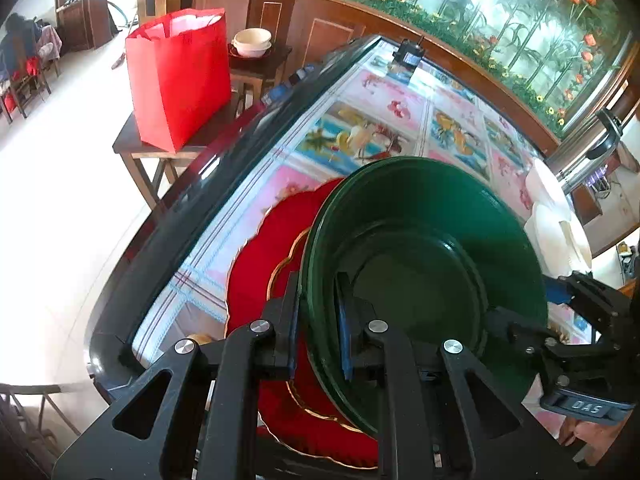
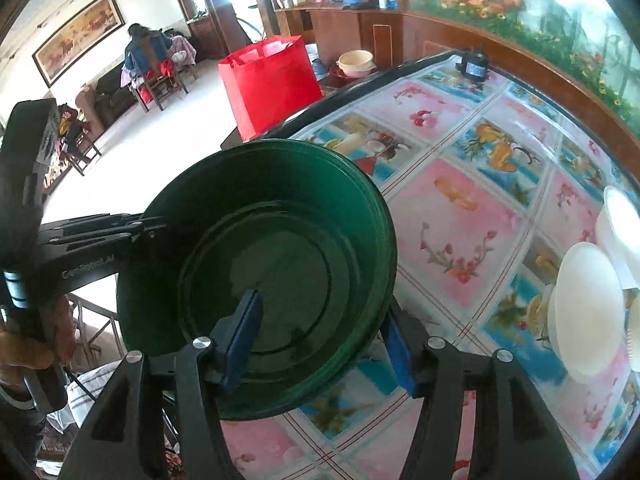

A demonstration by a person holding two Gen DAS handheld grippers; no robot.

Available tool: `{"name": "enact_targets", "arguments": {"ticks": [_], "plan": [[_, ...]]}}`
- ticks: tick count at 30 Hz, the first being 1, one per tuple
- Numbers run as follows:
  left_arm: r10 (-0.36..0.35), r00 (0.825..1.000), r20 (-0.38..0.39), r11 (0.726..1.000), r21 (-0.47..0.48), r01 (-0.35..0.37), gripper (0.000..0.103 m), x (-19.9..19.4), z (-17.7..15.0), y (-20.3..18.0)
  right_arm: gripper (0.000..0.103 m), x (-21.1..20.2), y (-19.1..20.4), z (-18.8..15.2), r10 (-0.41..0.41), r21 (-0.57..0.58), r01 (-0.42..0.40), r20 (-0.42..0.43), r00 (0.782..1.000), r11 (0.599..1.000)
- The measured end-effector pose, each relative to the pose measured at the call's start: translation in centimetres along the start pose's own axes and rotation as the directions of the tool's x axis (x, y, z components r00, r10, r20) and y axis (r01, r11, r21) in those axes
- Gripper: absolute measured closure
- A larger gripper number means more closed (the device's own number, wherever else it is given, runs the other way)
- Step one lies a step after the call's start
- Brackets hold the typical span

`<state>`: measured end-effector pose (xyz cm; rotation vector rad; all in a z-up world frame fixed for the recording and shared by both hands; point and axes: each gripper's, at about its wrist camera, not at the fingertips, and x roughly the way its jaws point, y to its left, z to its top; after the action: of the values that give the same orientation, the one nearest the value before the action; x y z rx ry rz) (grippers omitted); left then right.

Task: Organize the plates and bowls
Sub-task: 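Lower the green basin onto the red plate stack with the left tool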

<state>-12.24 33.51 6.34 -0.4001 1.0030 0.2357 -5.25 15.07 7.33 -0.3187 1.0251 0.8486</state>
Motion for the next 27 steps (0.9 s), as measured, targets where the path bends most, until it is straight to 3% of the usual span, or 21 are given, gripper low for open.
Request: {"name": "enact_targets", "arguments": {"ticks": [15, 19, 24, 27], "plan": [[0.08, 0.995, 0.059, 0.997, 0.02, -0.081, 0.088, 0.6, -1.0, 1.1, 0.037, 1.1, 1.8, -0.5, 0.023, -0.044, -0.025, -0.034, 0.999, 0.999], [0.083, 0.995, 0.061, 0.996, 0.035, -0.085, 0.088, 1.0, -1.3, 0.8, 0.038, 1.8, 1.4, -0.9, 0.073, -0.014, -0.074, -0.054, 0.996, 0.997], [0.109, 0.983, 0.149, 0.993, 0.026, -0.114, 0.088, -0.5, -1.4, 0.7, 0.035, 0.3, 0.7, -1.9, 0.134, 0.022, -0.133, -0.012, 0.991, 0.991], [0.127, 0.969, 0.213, 0.991, 0.018, -0.134, 0.081, -2.1, -1.3, 0.5, 0.034, -1.5, -0.1, -2.7, 0.135, 0.032, -0.137, 0.035, 0.99, 0.99]]}}
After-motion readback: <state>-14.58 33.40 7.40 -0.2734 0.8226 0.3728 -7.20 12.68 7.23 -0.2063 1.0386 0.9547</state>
